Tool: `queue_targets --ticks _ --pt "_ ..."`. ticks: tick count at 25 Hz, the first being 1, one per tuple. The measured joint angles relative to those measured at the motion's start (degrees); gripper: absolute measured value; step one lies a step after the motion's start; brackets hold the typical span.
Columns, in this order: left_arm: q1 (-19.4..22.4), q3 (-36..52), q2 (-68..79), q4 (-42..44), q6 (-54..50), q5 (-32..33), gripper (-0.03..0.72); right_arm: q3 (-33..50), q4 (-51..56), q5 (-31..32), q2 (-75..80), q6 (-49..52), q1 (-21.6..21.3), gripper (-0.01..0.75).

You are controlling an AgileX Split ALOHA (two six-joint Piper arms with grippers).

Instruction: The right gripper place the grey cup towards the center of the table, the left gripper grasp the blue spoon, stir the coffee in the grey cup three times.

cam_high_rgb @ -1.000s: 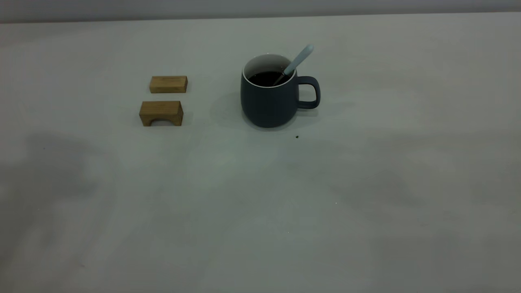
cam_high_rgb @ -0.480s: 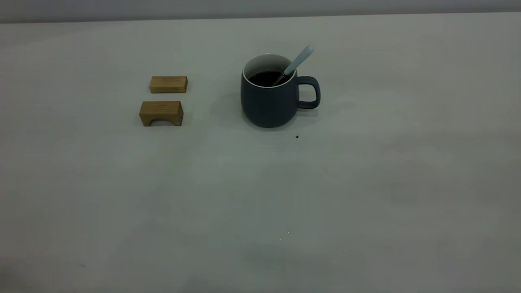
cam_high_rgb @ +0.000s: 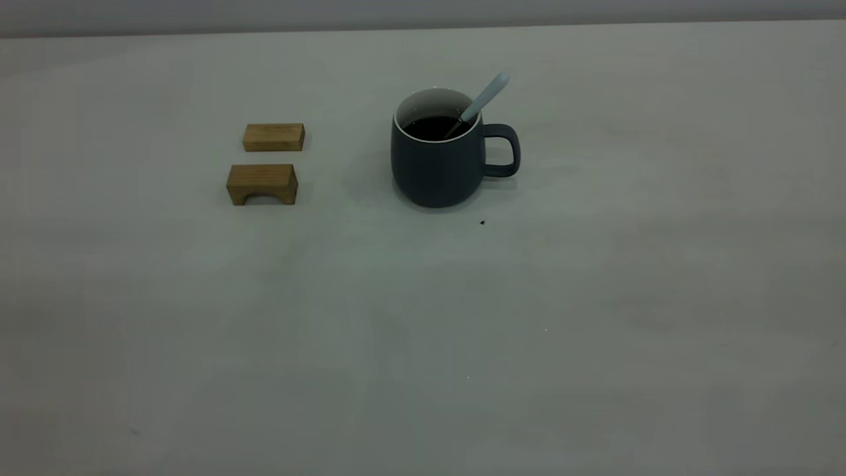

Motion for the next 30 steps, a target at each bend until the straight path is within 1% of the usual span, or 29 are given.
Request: queue_targets --ticks 5,14,30 --pt "0.8 0.5 -5.7 -0.5 0.0 0.3 0.451 0.0 0.0 0.0 0.0 0.0 0.0 0.535" --pt "0.8 0.5 -5.9 -0.5 0.0 2.8 0.451 0.0 0.0 0.0 0.0 0.0 0.0 0.535" --pt "0.8 0.5 -5.9 -0.5 0.0 2.8 0.451 0.0 0.0 0.0 0.0 0.0 0.0 0.535"
